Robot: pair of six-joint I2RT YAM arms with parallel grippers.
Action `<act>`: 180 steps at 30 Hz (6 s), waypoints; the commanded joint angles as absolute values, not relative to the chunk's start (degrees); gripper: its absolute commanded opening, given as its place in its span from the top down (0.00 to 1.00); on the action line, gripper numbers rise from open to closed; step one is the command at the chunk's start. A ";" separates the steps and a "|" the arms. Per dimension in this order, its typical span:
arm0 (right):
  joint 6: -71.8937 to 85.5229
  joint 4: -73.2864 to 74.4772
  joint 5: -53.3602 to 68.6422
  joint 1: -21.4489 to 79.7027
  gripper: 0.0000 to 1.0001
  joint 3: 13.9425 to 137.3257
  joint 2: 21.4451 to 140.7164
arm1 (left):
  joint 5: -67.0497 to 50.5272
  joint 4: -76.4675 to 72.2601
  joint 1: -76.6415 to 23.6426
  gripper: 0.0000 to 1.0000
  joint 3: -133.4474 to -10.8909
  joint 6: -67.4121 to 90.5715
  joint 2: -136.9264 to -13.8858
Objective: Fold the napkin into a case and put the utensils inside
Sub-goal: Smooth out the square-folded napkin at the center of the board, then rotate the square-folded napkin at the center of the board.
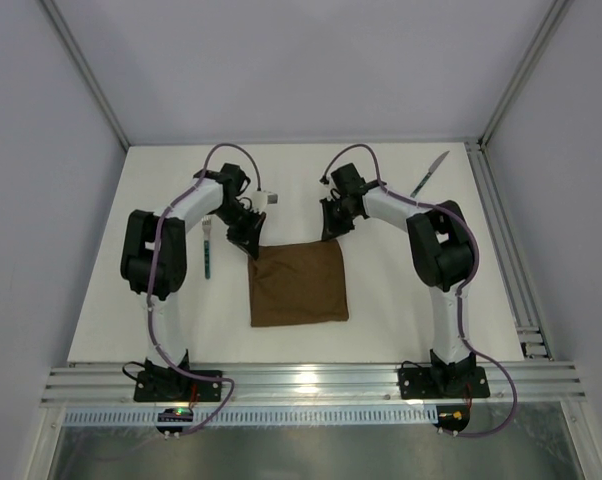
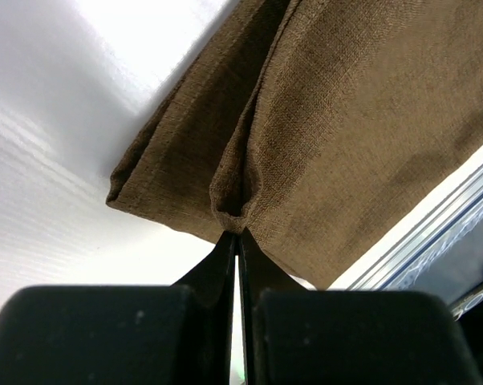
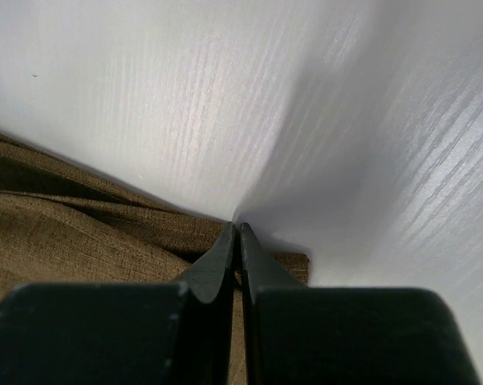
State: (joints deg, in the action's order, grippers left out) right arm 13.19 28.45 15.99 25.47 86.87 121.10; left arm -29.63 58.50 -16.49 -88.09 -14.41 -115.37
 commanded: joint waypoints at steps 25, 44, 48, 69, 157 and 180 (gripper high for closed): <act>14.77 25.75 15.03 22.42 0.52 88.06 113.82 | -22.41 49.30 -13.45 0.62 -85.08 -13.27 -110.57; 30.23 22.68 10.02 34.36 0.41 50.38 84.38 | -26.11 47.46 -11.60 0.53 -80.16 -10.28 -111.27; 31.38 22.86 9.74 34.89 0.40 45.37 84.11 | -24.79 47.29 -11.51 0.53 -79.28 -10.55 -109.43; 22.51 19.15 13.80 22.25 0.96 62.36 101.24 | -21.01 48.08 -6.42 0.56 -79.89 -10.46 -106.52; 21.62 17.32 -12.57 63.81 0.96 63.89 104.06 | -22.24 31.38 -9.14 1.00 -69.96 0.18 -111.62; 23.03 20.91 7.02 32.63 0.39 61.26 85.95 | -16.18 44.20 -10.10 0.29 -79.35 -2.90 -102.12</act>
State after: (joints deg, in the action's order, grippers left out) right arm 24.12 15.55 2.98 36.91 63.66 84.55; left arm -16.91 41.21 -9.17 -75.29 -2.55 -104.68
